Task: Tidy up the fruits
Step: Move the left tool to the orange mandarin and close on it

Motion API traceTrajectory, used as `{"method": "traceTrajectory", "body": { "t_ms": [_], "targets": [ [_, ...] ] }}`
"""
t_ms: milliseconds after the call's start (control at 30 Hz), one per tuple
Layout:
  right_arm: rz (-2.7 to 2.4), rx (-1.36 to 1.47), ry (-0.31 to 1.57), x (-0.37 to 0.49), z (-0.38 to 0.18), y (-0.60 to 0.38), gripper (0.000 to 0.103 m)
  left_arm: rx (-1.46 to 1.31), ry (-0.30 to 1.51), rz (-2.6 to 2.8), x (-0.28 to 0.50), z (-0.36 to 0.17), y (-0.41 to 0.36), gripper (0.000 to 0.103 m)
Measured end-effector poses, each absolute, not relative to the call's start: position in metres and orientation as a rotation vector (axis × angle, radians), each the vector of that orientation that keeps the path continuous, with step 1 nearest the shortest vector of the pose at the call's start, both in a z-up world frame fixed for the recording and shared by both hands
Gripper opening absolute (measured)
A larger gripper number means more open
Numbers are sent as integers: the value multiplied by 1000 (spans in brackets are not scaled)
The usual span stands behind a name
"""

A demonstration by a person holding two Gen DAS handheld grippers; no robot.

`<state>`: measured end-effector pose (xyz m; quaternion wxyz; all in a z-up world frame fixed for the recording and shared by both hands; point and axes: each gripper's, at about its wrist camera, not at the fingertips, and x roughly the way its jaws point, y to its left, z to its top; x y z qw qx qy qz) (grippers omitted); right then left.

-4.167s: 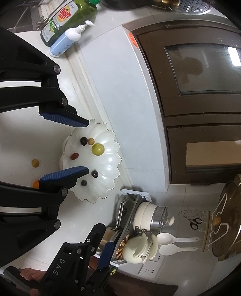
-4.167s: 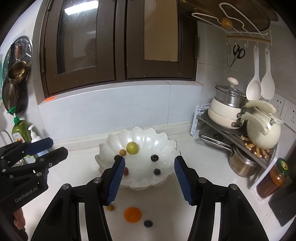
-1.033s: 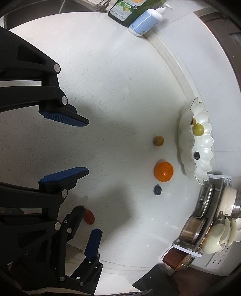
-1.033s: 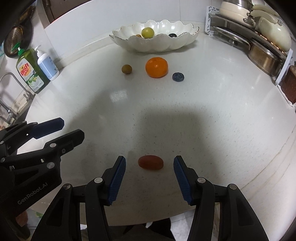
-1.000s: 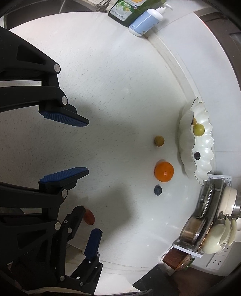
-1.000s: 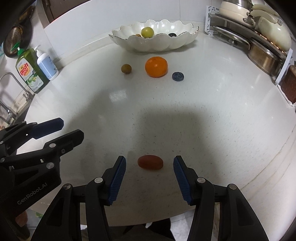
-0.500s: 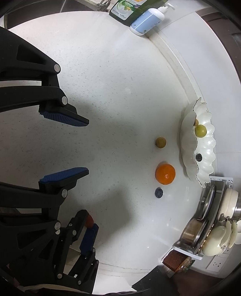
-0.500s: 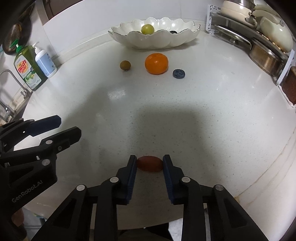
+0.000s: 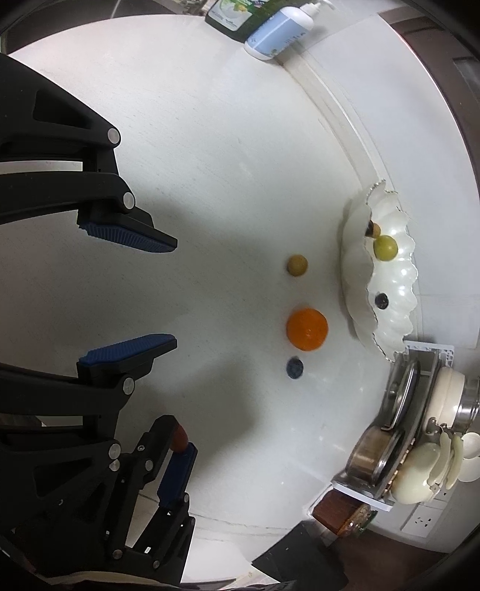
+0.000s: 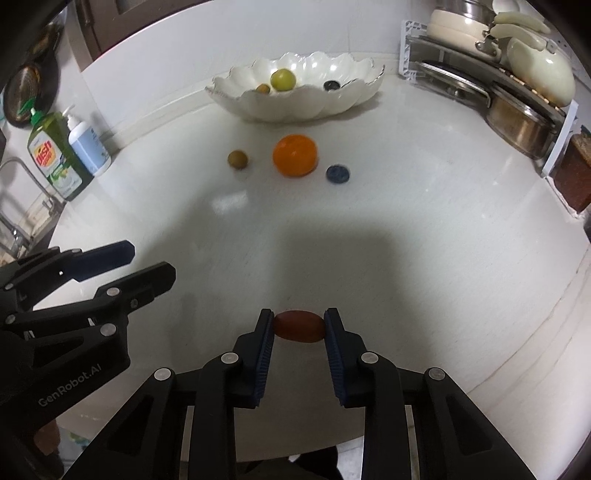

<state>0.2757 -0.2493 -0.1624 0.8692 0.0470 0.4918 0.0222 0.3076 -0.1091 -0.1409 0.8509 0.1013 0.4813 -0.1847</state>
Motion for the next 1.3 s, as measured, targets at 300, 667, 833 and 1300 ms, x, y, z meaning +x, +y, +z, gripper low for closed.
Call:
{"method": "traceTrajectory", "body": {
  "t_ms": [300,667,833,1300],
  "targets": [
    [24,104,978,294,-148,-264,29,205,990,-410,330,-132,-125,45],
    [-14,128,938,324,-140,-285,29,198,950,-434,358,-123,-146,45],
    [-29,136,934,337,-142,-295,29,186,944,-454,372,-124,-159,45],
    [-69,162,944,368,-155,-323,29,185,957,-483,412,-141,-188,45]
  ]
}}
